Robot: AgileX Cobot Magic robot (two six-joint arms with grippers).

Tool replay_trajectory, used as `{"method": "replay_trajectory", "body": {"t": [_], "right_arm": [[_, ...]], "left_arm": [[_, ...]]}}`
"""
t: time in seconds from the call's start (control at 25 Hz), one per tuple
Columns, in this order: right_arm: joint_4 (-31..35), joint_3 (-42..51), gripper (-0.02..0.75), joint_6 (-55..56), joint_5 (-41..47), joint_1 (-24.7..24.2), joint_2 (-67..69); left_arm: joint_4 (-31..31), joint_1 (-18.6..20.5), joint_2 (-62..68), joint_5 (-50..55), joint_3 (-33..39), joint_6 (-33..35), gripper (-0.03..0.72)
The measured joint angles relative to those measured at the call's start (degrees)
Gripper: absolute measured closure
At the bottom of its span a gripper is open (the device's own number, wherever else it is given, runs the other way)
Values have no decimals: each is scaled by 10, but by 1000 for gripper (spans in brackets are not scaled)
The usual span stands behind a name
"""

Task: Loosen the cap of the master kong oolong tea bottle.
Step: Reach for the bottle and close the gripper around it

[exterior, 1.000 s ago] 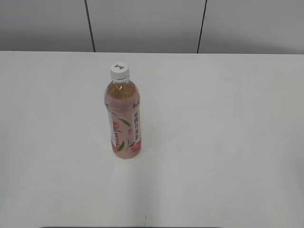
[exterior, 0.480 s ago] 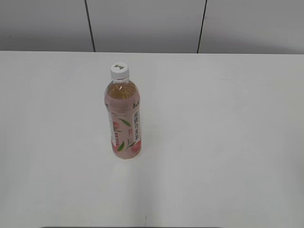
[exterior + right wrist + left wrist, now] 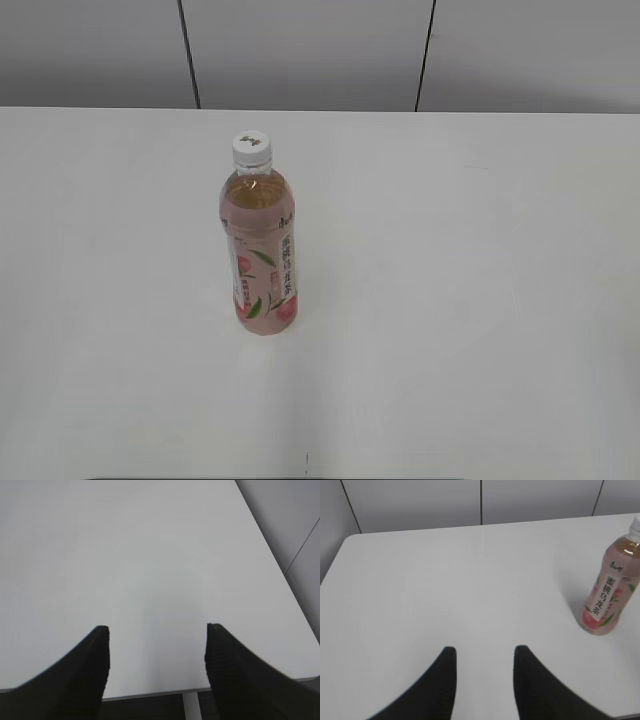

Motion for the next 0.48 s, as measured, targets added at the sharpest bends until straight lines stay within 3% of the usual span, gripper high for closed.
{"method": "replay_trajectory", "body": {"t": [0.12, 0.24, 0.48], "right_arm": [[19, -2, 278, 0, -3, 0, 10], [52, -17, 278, 1, -28, 0, 62], [102, -49, 278, -21, -113, 0, 215]], "left_arm": [[-12, -1, 20, -27, -10, 22, 447], [-52, -1, 71, -111, -22, 91, 429], [-175, -1, 232, -308, -23, 173, 305]]}}
